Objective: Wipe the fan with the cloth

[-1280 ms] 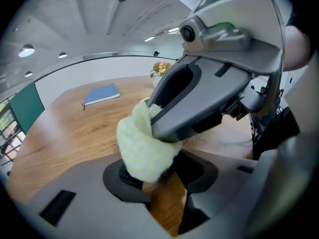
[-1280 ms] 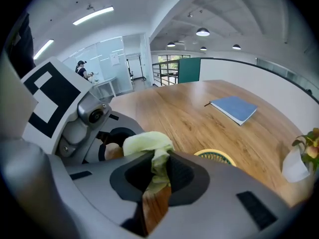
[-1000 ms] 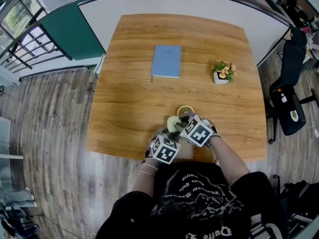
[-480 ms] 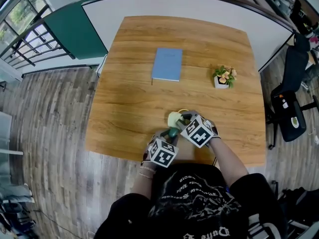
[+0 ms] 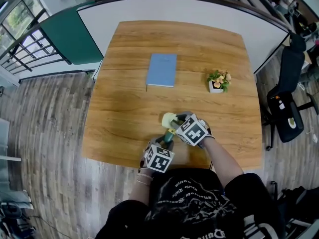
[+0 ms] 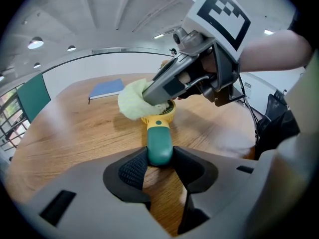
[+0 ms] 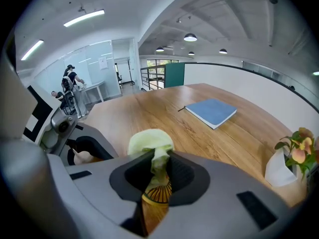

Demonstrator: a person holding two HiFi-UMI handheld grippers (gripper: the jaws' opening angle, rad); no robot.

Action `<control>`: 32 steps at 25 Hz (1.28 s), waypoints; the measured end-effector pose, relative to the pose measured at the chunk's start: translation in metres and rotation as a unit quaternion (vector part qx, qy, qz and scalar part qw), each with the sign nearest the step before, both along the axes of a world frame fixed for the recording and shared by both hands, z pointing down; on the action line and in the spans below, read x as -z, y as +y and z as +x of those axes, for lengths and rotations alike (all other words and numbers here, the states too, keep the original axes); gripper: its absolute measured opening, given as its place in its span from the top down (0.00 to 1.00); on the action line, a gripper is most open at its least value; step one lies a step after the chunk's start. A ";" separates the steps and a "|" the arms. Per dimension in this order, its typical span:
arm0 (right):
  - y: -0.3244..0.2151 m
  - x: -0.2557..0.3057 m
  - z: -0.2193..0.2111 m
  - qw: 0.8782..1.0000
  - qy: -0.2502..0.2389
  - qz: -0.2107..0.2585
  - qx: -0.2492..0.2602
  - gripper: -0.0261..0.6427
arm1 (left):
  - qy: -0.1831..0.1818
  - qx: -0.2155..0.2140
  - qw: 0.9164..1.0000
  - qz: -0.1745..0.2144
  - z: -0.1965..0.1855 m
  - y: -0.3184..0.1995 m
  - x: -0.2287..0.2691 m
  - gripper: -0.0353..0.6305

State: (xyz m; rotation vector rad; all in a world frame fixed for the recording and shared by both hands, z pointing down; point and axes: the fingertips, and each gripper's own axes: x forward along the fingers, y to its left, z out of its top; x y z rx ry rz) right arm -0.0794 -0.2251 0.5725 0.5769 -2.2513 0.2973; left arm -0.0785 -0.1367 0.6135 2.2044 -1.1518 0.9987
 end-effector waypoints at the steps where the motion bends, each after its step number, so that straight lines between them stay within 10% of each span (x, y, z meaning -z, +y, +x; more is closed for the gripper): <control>1: -0.001 0.000 -0.001 1.000 -0.001 -0.001 -0.004 0.85 | 0.001 0.001 1.000 -0.002 -0.001 0.001 0.000 0.67; 14: -0.036 0.003 0.040 0.996 0.027 -0.002 -0.090 0.87 | 0.006 -0.002 1.000 0.000 -0.001 0.000 0.001 0.67; 21: -0.023 0.004 0.061 0.996 0.077 0.036 -0.019 0.87 | 0.005 -0.007 1.000 -0.001 0.001 -0.001 0.000 0.67; 32: 0.022 -0.002 0.059 0.965 0.193 0.081 0.155 0.88 | -0.004 -0.011 1.000 -0.011 0.001 0.000 0.000 0.67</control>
